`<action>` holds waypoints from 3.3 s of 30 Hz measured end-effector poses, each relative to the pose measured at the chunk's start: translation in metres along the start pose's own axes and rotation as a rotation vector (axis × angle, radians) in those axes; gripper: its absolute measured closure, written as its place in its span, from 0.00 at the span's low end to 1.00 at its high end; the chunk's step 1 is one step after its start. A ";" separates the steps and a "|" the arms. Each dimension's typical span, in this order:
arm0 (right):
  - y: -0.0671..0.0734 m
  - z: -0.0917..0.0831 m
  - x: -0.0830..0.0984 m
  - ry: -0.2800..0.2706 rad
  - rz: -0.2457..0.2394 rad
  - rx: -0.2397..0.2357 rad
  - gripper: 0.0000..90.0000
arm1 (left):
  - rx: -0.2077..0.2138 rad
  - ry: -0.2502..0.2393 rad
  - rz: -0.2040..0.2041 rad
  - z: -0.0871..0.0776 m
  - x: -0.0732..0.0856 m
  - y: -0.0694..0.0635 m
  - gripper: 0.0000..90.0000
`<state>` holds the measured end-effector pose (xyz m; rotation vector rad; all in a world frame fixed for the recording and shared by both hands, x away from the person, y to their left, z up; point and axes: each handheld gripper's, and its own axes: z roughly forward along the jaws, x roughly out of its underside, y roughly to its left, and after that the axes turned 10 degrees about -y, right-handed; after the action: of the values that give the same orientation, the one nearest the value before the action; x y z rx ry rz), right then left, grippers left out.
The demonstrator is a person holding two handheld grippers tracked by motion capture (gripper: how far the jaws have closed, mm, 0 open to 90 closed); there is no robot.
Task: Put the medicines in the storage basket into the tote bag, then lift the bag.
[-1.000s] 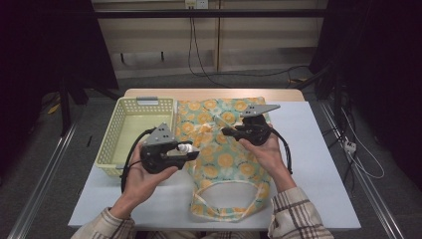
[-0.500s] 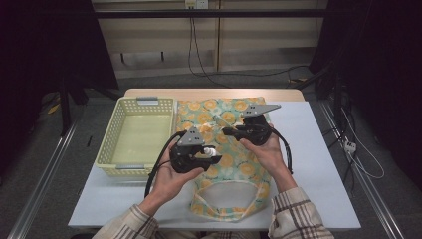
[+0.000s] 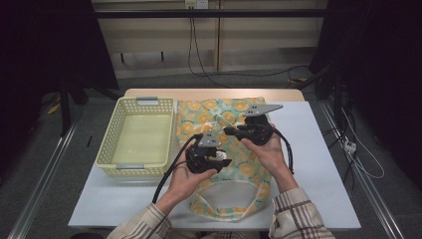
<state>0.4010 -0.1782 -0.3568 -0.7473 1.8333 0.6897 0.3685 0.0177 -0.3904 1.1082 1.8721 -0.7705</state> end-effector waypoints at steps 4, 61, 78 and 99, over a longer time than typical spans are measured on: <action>0.000 -0.001 0.000 -0.002 0.001 0.003 1.00 | -0.009 0.009 -0.006 0.011 0.003 0.004 0.67; -0.009 0.001 0.008 0.019 0.023 0.009 1.00 | -0.005 0.092 0.000 0.005 0.016 0.011 0.12; -0.008 0.005 0.014 0.034 0.030 0.013 1.00 | 0.070 0.181 0.119 -0.001 0.041 -0.005 0.25; -0.010 0.006 0.019 0.048 0.035 0.015 1.00 | 0.121 0.255 0.093 0.021 0.061 0.001 0.24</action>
<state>0.4059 -0.1835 -0.3779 -0.7284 1.8974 0.6849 0.3588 0.0254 -0.4537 1.4161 1.9872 -0.7237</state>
